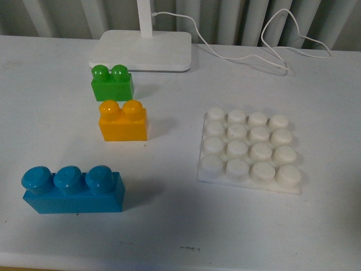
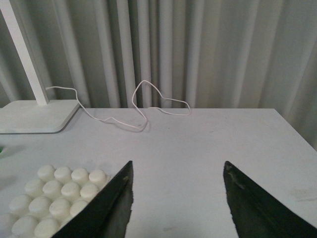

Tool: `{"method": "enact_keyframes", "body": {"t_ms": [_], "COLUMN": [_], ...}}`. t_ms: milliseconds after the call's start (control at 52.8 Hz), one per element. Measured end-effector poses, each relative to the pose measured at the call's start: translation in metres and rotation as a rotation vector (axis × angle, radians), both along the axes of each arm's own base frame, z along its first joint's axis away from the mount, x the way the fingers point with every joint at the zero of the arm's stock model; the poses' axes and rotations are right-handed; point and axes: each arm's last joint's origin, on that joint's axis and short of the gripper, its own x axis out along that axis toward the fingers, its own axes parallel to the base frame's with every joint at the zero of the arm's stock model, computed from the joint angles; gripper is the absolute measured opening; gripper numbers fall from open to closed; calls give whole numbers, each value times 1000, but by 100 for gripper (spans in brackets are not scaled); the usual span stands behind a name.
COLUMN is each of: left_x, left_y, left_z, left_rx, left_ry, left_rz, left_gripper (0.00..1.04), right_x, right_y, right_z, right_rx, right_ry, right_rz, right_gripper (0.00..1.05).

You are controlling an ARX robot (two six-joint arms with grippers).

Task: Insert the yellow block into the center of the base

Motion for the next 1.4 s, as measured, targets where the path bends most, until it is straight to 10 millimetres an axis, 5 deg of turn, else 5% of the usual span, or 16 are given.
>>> {"method": "enact_keyframes", "body": {"t_ms": [246,379,530,682,1061,1402], "left_x": [0,8,40,72,180,211], "left_y": [0,-2,-5,-7,-50,-81], "left_z": [0,7,39,50,89,77], "left_rx": [0,-28,91,238,888,1020], "left_ry": [0,32,96,192,445,549], "left_rz": [0,144,-86,-266,-894,-1071], "left_gripper": [98,98,98,98,98,98], "right_x": [0,0,0,0,0,0], "right_y": [0,0,0,0,0,0], "right_z": [0,0,0,0,0,0], "right_rx": [1,0,0,0,0,0], "right_ry": [0,0,0,0,0,0], "right_rz": [0,0,0,0,0,0], "right_gripper": [97,95,95,95,95,95]}}
